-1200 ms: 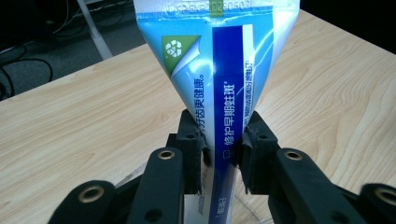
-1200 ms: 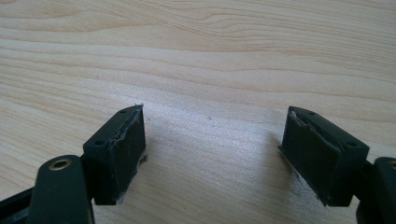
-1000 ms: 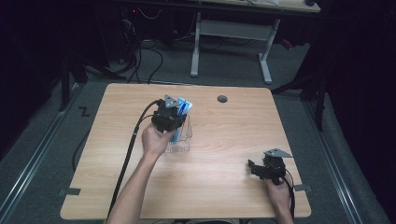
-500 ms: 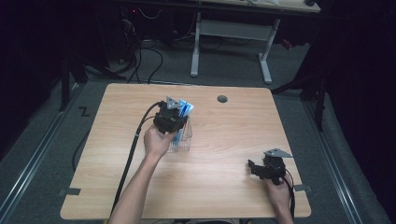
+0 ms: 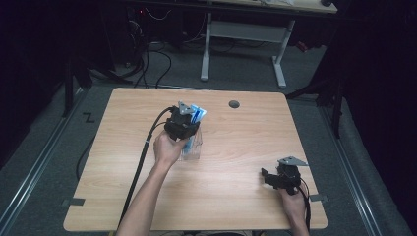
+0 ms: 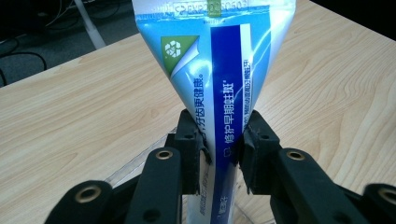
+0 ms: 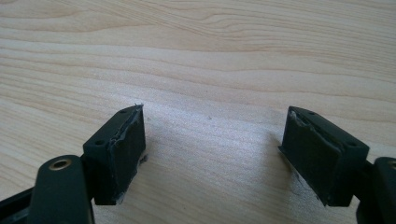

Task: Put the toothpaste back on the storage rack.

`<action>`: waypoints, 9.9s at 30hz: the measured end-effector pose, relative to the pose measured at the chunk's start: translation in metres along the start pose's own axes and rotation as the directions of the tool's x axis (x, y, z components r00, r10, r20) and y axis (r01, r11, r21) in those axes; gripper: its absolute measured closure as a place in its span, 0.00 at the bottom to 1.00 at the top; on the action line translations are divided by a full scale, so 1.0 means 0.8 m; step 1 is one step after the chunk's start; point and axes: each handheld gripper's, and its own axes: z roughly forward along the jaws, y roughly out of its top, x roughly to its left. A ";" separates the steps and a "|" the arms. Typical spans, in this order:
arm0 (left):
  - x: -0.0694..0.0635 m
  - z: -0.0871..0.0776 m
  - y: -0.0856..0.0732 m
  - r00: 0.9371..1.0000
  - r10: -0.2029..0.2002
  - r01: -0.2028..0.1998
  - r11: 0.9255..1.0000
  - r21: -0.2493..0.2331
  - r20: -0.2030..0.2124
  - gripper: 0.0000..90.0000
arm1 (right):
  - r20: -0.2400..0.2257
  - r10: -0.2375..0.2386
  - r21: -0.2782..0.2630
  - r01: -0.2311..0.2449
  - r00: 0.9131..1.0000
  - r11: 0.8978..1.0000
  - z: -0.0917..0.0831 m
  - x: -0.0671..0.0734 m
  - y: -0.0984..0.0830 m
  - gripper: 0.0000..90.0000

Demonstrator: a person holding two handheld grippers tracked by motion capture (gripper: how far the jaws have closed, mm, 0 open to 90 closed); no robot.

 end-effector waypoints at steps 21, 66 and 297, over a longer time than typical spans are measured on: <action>-0.001 0.000 0.003 1.000 0.009 -0.009 1.000 0.004 -0.028 0.70 | 0.000 -0.001 0.000 0.001 1.000 1.000 0.000 0.000 0.000 0.24; 0.030 -0.067 -0.005 0.997 -0.049 0.043 0.995 -0.088 -0.067 0.44 | -0.002 0.000 0.001 0.000 1.000 1.000 0.000 0.000 0.000 0.24; 0.069 -0.050 -0.230 0.925 -0.248 0.269 0.963 0.035 -0.286 0.43 | 0.000 0.003 0.002 -0.003 1.000 1.000 0.000 0.001 0.001 0.24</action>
